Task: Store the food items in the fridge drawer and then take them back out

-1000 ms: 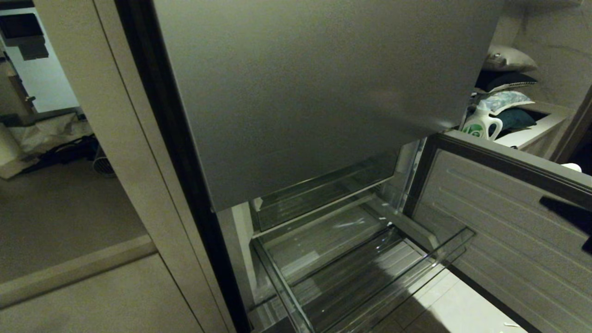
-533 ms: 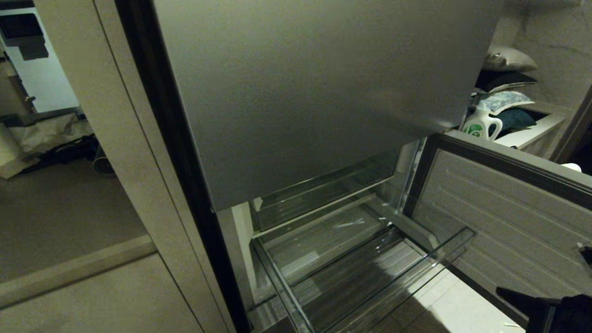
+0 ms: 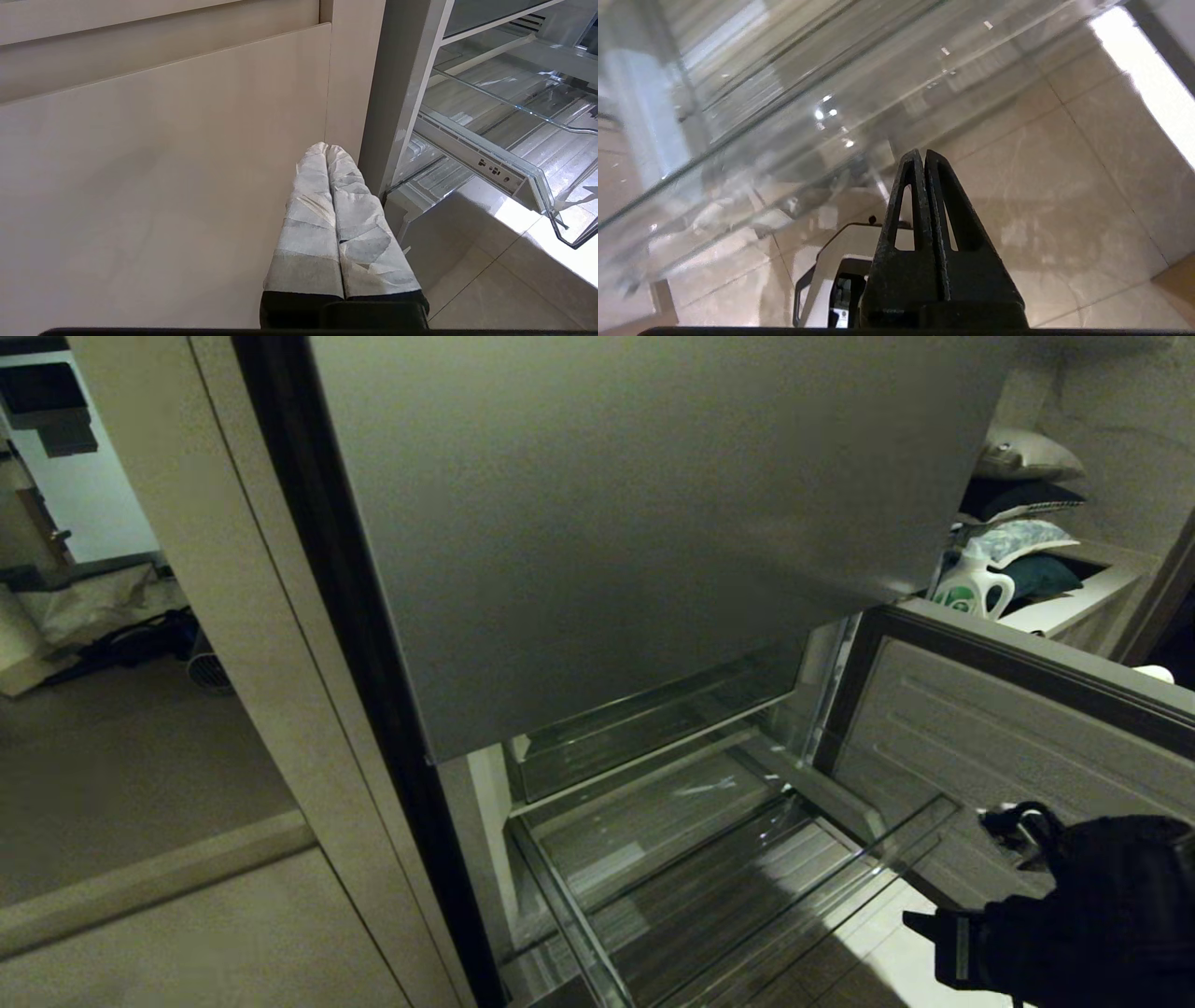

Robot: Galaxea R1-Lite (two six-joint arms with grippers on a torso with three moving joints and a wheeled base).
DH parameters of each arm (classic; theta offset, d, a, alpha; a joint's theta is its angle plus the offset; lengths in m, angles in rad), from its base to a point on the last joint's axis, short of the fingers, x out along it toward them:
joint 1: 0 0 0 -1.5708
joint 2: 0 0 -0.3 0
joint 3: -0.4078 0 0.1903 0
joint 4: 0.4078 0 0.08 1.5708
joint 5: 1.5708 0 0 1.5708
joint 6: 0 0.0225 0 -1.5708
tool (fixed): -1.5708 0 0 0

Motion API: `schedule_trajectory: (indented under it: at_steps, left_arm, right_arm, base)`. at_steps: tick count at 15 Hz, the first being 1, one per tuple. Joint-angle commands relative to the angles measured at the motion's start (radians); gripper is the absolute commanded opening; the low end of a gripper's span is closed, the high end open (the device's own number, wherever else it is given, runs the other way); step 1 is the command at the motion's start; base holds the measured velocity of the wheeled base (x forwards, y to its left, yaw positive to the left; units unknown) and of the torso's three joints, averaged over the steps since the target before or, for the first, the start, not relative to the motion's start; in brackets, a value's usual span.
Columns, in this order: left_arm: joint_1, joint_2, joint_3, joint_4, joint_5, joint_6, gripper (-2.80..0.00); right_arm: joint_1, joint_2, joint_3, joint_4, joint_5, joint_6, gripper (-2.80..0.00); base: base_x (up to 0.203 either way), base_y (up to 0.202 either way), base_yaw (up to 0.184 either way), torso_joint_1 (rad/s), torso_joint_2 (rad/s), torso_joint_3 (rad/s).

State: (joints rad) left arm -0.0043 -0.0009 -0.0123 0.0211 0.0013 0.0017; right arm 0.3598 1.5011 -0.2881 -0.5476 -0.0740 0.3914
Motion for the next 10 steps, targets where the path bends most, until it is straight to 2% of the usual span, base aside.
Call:
schedule_trajectory:
  at_steps: [1,6,10]
  left_arm:
    - [0.0,0.001,0.0,0.0,0.0,0.0,-2.8]
    - [0.001,0.001,0.0,0.0,0.0,0.0,-2.8]
    - [0.0,0.001,0.0,0.0,0.0,0.0,-2.8]
  right_arm:
    - [-0.001,0.195,-0.057,-0.018,0.0,0.009,-2.8]
    - [-0.019,0.355,-0.224,-0.046,0.008,0.01,-2.8]
    - [-0.054,0.493,-0.369,-0.075,0.044,0.005,-2.8]
  base:
    - [0.0,0.0,0.0,0.0,0.0,0.0]
    - [0.0,0.0,0.0,0.0,0.0,0.0]
    - [0.0,0.0,0.0,0.0,0.0,0.0]
